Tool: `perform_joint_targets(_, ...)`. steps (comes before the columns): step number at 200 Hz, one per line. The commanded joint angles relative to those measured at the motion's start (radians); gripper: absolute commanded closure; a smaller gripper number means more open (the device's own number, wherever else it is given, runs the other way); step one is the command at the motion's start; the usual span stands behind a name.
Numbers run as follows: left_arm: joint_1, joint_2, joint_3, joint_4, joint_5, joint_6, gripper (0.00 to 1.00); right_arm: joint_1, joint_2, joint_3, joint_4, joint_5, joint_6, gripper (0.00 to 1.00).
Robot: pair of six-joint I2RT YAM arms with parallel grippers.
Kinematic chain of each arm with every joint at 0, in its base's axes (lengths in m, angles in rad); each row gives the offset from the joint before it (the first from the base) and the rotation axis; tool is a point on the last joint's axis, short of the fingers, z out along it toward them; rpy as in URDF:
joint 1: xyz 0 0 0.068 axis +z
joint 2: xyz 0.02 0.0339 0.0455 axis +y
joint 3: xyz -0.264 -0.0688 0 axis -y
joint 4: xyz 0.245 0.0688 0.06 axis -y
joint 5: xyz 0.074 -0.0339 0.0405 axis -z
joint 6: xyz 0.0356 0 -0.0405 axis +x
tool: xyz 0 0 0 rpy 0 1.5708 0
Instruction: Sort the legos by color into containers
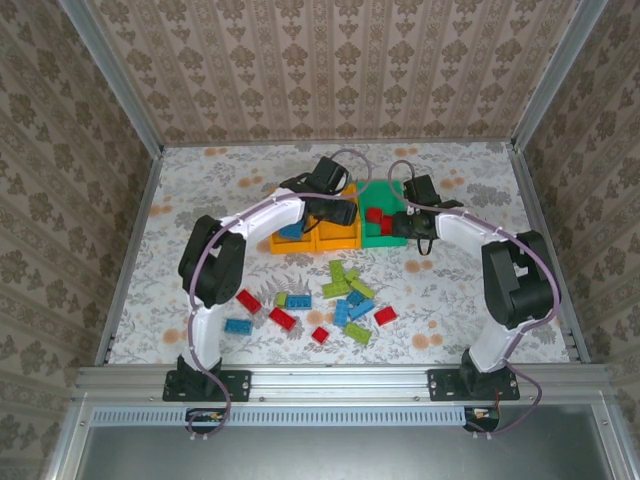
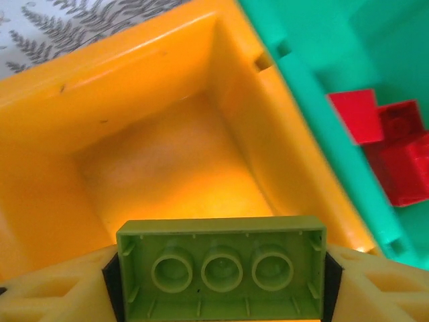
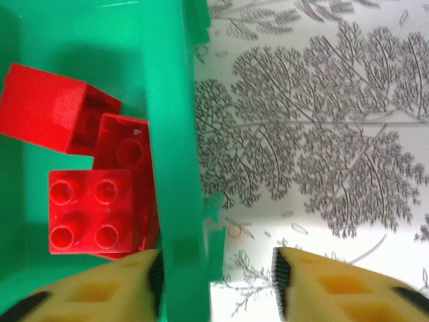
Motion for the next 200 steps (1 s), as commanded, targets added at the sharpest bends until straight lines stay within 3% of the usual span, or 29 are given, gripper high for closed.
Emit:
perform_joint_targets(1, 0.008, 0.024, 0.036, -0.051, 0.019, -0.022, 0.29, 0.011, -0.095, -0.017, -0.031, -0.013, -0.001, 0.36)
perform_joint_targets(40, 0.0, -0.041, -0.035, -0.02, -0.009, -0.027, 0.13, 0.059, -0.216, -0.092, -0.018, -0.098, -0.071, 0.33)
perform_joint_targets(51, -0.003, -0.074, -0.061, -0.011, -0.028, -0.026, 0.0, 0.089, -0.244, -0.119, -0.017, -0.14, -0.107, 0.33)
perform_joint_targets(134, 0.052, -0.353, -0.375, 0.078, -0.079, -0.094, 0.0, 0.353, -0.215, -0.146, -0.119, -0.209, -0.3, 0.34)
perform_joint_targets(200, 0.137, -0.561, -0.664, 0.09, -0.092, -0.12, 0.0, 0.424, -0.124, -0.125, -0.168, -0.16, -0.327, 0.35)
